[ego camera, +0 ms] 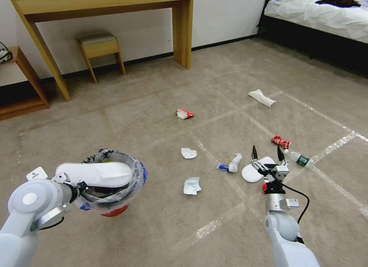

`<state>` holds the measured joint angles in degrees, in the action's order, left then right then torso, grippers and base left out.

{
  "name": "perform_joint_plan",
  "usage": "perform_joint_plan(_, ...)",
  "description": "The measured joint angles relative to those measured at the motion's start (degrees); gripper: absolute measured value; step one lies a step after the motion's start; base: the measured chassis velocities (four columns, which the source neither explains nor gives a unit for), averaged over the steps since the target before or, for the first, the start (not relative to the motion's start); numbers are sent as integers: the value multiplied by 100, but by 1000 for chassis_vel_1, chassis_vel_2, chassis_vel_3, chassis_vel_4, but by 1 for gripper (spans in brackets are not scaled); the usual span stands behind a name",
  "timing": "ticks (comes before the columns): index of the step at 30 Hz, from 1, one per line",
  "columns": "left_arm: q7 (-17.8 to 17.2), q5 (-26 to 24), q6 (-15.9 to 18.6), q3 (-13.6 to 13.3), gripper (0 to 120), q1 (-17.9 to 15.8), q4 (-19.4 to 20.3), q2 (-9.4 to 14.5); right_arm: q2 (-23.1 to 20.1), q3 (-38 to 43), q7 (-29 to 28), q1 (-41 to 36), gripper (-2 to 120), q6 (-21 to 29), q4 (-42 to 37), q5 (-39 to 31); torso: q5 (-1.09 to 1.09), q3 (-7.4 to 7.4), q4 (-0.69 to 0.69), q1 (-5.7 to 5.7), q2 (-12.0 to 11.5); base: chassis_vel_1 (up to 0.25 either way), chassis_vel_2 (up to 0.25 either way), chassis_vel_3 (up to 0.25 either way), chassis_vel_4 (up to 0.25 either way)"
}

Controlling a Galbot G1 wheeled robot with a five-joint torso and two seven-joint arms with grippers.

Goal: Pick up the trash bin and place the garbage on the floor into it.

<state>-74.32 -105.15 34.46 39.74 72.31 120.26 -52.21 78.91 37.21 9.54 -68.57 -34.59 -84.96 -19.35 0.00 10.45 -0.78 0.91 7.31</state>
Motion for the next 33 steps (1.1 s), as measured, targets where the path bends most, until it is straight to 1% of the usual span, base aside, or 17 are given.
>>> perform_joint_plan(12,15,0,4,-50,4,-53,-33,16,40,51,36,7,100,-56,95,28,0,0,0,0,0,-8,8,9,-7)
perform_joint_plan(33,36,16,26,-106,4,-95,-105,12,67,43,115,70,100,-98,183,70,0,0,1,1,0,-72,74,69,-76)
